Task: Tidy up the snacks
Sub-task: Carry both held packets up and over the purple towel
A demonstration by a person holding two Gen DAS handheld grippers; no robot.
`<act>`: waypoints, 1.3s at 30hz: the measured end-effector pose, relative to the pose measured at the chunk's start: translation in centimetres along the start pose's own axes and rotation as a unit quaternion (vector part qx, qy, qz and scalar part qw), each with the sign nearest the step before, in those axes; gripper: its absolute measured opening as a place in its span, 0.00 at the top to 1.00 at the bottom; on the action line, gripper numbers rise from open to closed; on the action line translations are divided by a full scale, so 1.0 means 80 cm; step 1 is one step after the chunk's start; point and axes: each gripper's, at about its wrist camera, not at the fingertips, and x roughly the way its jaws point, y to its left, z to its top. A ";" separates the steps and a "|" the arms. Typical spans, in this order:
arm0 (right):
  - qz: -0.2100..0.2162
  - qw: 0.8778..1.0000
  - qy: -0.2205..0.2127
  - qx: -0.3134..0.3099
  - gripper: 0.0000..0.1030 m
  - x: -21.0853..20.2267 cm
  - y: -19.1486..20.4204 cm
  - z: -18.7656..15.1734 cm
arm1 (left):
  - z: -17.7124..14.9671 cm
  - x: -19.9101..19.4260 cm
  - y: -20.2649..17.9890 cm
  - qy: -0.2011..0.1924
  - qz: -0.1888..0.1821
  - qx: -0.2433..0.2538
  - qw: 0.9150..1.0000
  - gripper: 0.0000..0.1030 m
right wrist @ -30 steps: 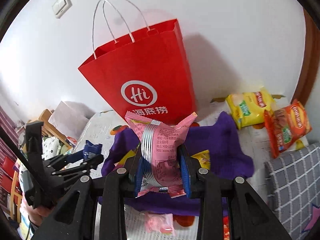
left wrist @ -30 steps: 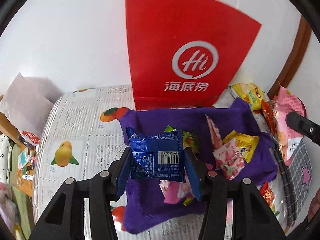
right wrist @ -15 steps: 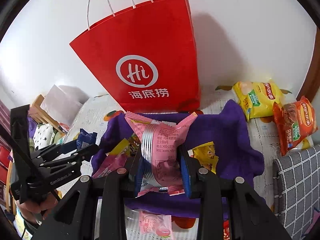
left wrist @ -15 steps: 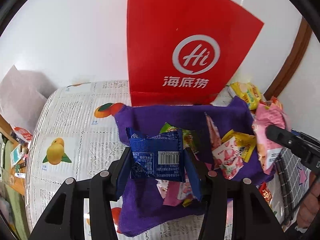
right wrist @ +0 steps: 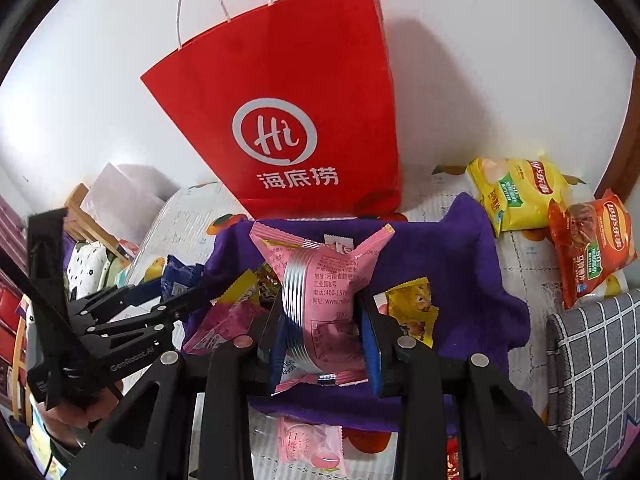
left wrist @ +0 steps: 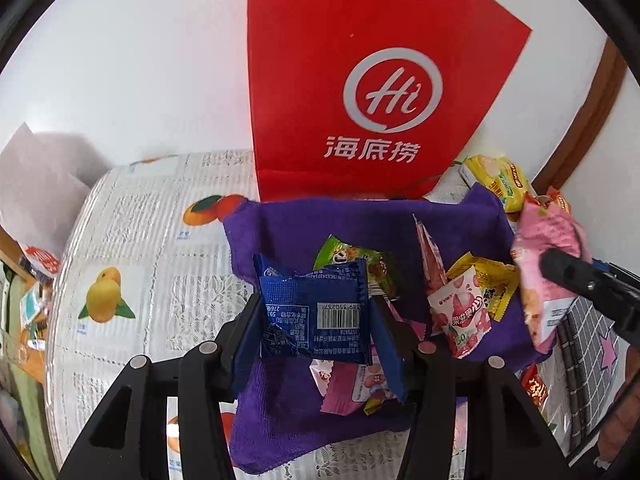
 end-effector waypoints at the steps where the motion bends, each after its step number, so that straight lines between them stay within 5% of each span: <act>1: -0.005 1.000 -0.001 0.001 0.68 -0.001 -0.002 0.001 | 0.000 0.001 0.000 0.002 -0.002 0.000 1.000 0.51; 39: -0.010 0.998 0.061 0.019 0.67 0.046 -0.019 -0.006 | 0.000 0.003 -0.011 0.006 -0.005 0.015 1.000 0.50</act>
